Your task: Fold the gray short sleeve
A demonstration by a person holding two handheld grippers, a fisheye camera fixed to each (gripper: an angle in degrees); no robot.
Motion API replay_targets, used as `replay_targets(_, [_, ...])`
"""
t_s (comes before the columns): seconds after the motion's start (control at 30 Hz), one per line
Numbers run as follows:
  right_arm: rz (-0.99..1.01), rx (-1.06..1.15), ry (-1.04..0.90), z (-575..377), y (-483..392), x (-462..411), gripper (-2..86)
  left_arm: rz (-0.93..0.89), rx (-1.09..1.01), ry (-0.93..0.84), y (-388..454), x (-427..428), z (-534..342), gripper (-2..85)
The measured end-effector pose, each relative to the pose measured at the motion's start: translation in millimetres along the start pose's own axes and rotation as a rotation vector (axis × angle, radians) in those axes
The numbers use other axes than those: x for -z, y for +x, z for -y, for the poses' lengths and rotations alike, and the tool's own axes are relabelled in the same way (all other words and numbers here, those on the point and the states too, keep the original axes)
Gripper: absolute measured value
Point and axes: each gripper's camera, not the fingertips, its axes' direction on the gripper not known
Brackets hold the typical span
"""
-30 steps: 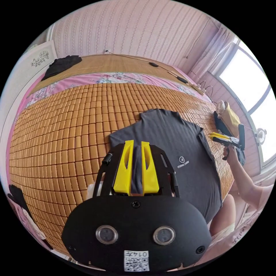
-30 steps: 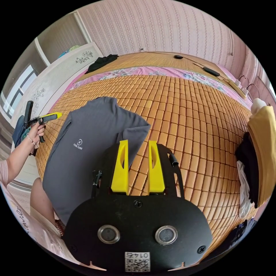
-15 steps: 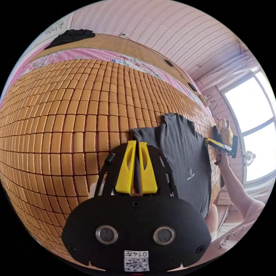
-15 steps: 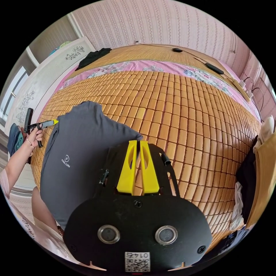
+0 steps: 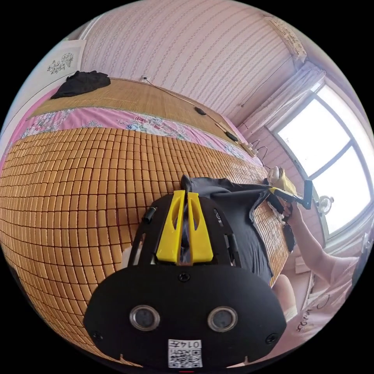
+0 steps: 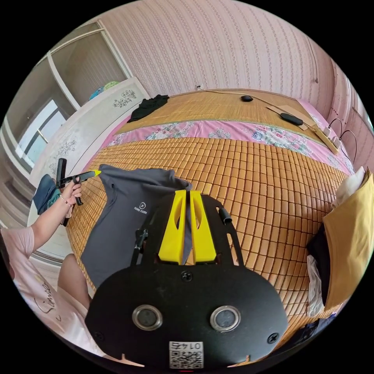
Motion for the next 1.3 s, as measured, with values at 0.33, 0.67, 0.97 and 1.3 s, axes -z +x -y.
replay_targets(0.33, [0.113, -0.134, -0.162, -180, -26, 40, 0.8, -0.016, -0.007, -0.184, 4, 56, -165, -0.9])
replay_targets(0.67, [-0.164, -0.17, -0.291, -206, -36, 20, 1.9, 0.215, 0.08, -0.302, -8, 36, -228, -0.2])
replay_targets(0.97, [0.094, 0.074, -0.265, -139, -127, -58, 9.3, 0.067, -0.106, -0.272, 55, -39, -190, 3.6])
replay_targets(1.3, [0.23, 0.137, -0.212, -144, -129, -67, 1.7, -0.04, -0.157, -0.297, 57, -56, -202, -0.9])
